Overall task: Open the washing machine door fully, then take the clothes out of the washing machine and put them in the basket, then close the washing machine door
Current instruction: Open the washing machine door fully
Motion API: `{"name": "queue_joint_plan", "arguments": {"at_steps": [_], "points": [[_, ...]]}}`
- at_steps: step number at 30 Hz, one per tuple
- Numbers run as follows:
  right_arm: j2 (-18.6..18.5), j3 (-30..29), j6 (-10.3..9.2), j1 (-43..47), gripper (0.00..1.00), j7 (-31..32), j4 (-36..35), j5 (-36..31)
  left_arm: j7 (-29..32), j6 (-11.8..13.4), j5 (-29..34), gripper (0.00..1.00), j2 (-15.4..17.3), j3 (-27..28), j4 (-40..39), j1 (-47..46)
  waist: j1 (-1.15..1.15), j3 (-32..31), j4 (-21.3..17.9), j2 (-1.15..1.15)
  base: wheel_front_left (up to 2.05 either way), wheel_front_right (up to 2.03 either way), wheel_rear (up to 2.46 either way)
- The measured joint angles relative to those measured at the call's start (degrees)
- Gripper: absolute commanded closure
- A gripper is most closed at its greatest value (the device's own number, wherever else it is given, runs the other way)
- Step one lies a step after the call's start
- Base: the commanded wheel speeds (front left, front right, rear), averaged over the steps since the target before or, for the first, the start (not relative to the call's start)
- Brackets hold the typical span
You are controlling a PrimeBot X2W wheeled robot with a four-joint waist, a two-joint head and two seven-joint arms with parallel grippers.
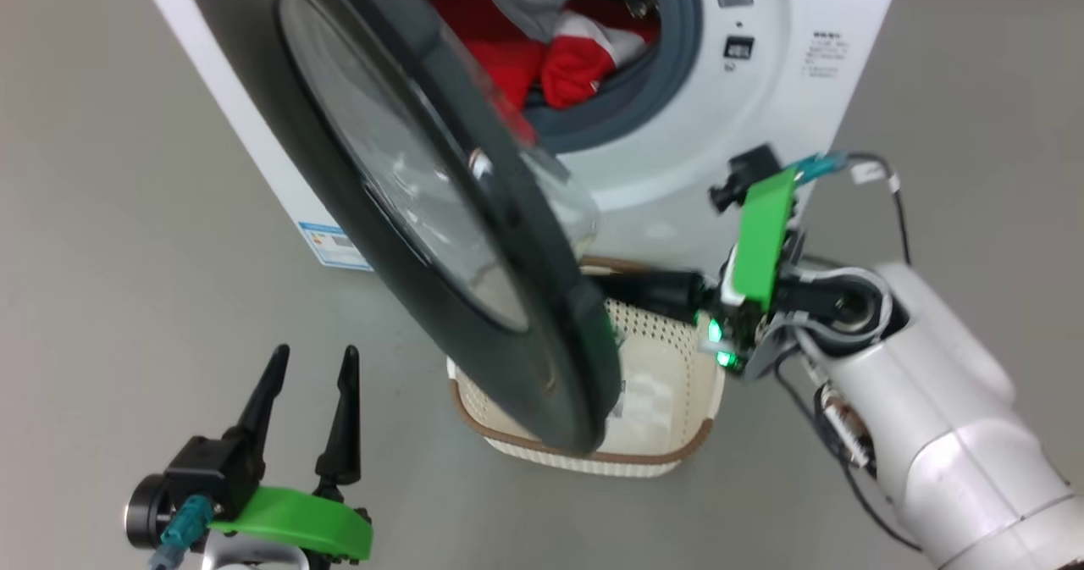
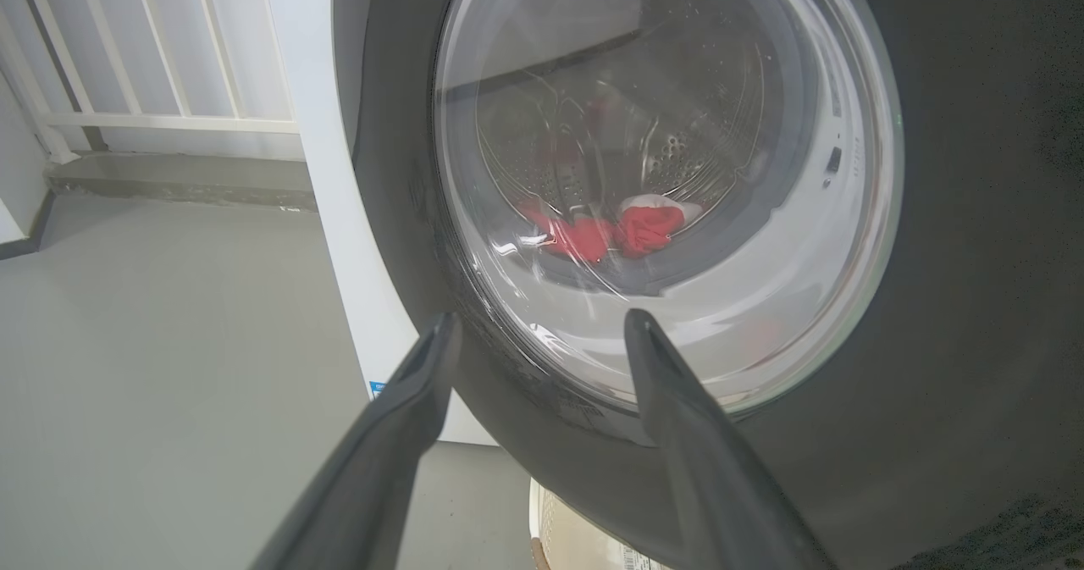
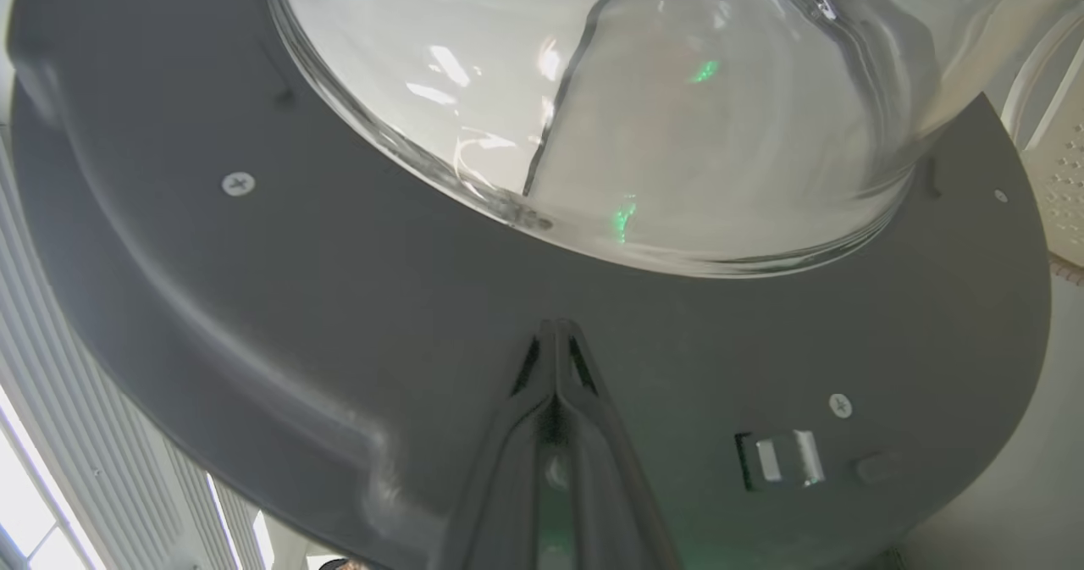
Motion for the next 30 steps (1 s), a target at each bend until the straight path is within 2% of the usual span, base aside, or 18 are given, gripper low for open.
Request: {"name": "queue_joint_plan", "arguments": {"at_steps": [10,23,30], "points": [[0.04,6.89,0.00,3.24,1.00,-3.83,-0.98,0.66,0.01,0.00,-0.01,0.00,0.03,-0.30,0.85,2.09,0.00,-4.20,4.82,0.00,0.00,0.00,0.00],[0.08,12.77,0.00,4.28,1.00,-6.66,-1.75,4.91,0.01,0.00,-0.09,0.00,0.10,-1.27,1.94,3.38,0.00,-7.53,11.49,0.00,0.00,0.00,0.00],[0.20,15.80,0.00,4.27,1.00,-8.15,-2.31,6.80,0.01,0.00,-0.09,0.00,0.20,-0.91,1.78,3.67,0.00,-8.40,13.39,0.00,0.00,0.00,0.00]]}}
